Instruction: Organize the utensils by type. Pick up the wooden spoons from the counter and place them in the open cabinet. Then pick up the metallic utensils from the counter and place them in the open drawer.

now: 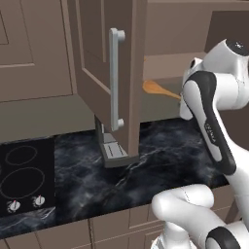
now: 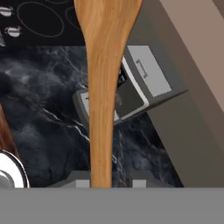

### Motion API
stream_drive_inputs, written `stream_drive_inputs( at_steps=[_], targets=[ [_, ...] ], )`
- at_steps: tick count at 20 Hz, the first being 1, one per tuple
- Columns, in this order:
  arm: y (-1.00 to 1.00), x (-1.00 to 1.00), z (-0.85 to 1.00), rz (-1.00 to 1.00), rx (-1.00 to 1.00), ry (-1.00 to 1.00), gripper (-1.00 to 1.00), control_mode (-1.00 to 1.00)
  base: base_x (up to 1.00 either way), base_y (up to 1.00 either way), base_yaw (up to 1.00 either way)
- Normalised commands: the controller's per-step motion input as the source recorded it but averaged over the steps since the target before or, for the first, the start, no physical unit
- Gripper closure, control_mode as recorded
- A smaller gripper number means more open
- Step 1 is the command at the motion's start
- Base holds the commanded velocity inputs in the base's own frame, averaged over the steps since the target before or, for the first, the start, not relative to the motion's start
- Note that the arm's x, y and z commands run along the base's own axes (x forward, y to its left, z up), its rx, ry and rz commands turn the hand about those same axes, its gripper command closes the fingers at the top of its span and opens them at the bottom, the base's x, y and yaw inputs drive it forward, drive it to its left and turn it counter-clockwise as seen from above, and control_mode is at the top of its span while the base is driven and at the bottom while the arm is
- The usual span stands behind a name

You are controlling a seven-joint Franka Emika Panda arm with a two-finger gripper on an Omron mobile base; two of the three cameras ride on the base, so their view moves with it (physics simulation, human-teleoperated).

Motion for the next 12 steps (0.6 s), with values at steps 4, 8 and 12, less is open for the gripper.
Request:
stream_drive_inputs(
  at_steps=[4, 8, 12],
  targets=[
    [-0.11, 0.00, 0.19, 0.00, -0.06, -0.21, 1.00, -1.00, 0.00, 0.00, 0.00],
    [-0.32, 0.03, 0.30, 0.00, -0.13, -0.28, 1.00, -1.00, 0.00, 0.00, 0.00],
    [-0.43, 0.05, 0.47, 0.00, -0.12, -0.17, 1.00, -1.00, 0.00, 0.00, 0.00]
  ],
)
